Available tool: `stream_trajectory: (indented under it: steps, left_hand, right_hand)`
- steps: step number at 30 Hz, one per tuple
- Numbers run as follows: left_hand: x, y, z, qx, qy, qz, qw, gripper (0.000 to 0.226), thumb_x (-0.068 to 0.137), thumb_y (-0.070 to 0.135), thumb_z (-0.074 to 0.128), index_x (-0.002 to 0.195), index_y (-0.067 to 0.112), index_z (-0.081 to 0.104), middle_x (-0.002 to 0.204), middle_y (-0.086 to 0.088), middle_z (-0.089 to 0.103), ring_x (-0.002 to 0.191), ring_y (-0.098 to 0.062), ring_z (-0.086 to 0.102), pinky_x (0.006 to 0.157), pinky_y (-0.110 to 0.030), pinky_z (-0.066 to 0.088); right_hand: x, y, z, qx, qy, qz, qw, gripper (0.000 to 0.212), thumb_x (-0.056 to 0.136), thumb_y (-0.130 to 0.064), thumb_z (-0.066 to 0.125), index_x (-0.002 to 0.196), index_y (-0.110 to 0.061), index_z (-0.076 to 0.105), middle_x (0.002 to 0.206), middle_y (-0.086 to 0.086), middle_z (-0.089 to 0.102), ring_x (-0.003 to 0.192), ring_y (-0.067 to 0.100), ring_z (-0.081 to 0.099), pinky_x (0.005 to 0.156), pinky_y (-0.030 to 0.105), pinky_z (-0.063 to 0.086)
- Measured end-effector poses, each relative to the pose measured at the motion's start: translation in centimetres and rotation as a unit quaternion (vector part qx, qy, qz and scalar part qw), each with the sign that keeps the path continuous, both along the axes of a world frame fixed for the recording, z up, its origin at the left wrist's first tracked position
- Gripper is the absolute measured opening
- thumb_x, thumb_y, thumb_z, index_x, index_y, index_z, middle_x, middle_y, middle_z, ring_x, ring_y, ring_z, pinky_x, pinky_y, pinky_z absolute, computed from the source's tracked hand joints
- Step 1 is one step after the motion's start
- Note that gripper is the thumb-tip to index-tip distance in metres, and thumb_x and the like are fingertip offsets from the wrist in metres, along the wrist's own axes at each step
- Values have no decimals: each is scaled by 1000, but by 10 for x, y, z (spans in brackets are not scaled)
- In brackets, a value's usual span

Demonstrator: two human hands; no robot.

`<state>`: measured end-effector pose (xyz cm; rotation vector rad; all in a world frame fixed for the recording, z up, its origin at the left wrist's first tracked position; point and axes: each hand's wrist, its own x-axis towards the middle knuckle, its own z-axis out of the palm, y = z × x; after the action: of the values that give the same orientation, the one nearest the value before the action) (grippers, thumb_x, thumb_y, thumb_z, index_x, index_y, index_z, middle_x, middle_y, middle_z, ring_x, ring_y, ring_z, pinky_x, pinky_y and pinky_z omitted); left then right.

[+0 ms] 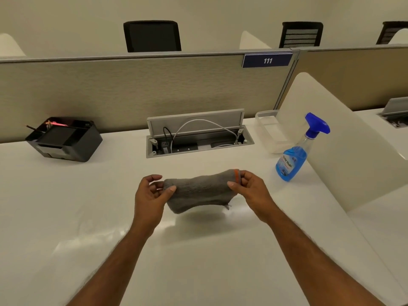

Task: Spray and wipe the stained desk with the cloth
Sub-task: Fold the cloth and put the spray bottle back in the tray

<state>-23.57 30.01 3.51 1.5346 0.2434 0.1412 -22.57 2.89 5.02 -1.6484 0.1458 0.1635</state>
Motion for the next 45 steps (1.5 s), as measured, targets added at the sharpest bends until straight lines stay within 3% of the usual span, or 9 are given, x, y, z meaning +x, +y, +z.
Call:
stream_trajectory:
  steps: [10, 17, 22, 27, 30, 34, 38, 42, 45]
  left_hand:
    - [-7, 6, 42, 198, -26, -152, 968, 61, 74, -1, 79, 126, 25, 60, 115, 9, 64, 103, -9, 63, 83, -13, 53]
    - [-8, 1, 58, 374, -79, -145, 913, 19, 85, 17, 73, 104, 16, 71, 94, 4, 59, 83, -10, 56, 70, -16, 48]
    - [-4, -6, 63, 269, -56, -140, 951, 19, 93, 25, 61, 108, 13, 63, 112, -1, 58, 99, -13, 56, 86, -25, 48]
    - [0, -32, 64, 131, -46, -118, 983, 29, 101, 37, 43, 112, 19, 62, 102, -1, 66, 97, -17, 62, 84, -37, 53]
    - [3, -56, 51, 129, -26, -68, 989, 30, 102, 42, 38, 110, 22, 58, 100, 1, 63, 95, -16, 61, 82, -36, 52]
    - [1, -83, 23, 120, 60, -45, 990, 39, 103, 46, 33, 109, 14, 56, 100, 1, 61, 101, -22, 59, 82, -35, 46]
    - [-5, -106, 0, -22, 217, -81, 973, 44, 102, 49, 36, 97, 15, 62, 101, -9, 69, 95, -25, 65, 76, -38, 53]
    - [-12, -117, -20, -144, 316, -175, 921, 41, 95, 51, 50, 108, 16, 67, 104, -7, 75, 98, -26, 69, 70, -38, 57]
    - [-13, -127, -35, -108, 297, -233, 920, 48, 90, 34, 66, 133, 16, 52, 125, -9, 65, 109, -30, 64, 73, -44, 58]
  right_hand:
    - [0, -16, 31, -57, -63, 20, 996, 87, 72, 9, 80, 135, -37, 41, 112, -8, 67, 99, 12, 70, 81, 20, 57]
    - [-6, -26, 41, -203, -105, 39, 973, 61, 77, 0, 80, 129, -23, 59, 117, -5, 63, 105, 14, 63, 87, 16, 52]
    - [-8, -33, 53, -271, -155, 0, 950, 17, 88, -18, 73, 99, -24, 63, 98, -7, 59, 88, 8, 56, 78, 18, 49]
    - [-9, -35, 60, -109, -102, -5, 989, 6, 99, -25, 56, 98, -31, 57, 99, -14, 61, 95, 8, 62, 66, 10, 53]
    - [-9, -28, 46, -128, -79, -62, 987, 5, 101, -35, 49, 97, -37, 53, 97, -19, 57, 89, 4, 59, 58, 11, 52]
    - [-11, -38, 18, -162, -68, -120, 977, 9, 100, -36, 53, 108, -33, 57, 96, -20, 57, 90, -1, 55, 79, 22, 47]
    - [-22, -57, -2, -131, 27, -159, 978, 37, 97, -39, 59, 125, -15, 61, 110, -6, 62, 97, 10, 59, 84, 27, 47]
    - [-42, -88, -20, 50, 140, -151, 977, 39, 85, -36, 75, 112, -8, 69, 97, 7, 77, 86, 21, 74, 65, 27, 58]
    - [-50, -112, -36, 106, 157, -113, 975, 42, 81, -7, 77, 121, -4, 65, 107, 13, 75, 98, 28, 72, 80, 36, 61]
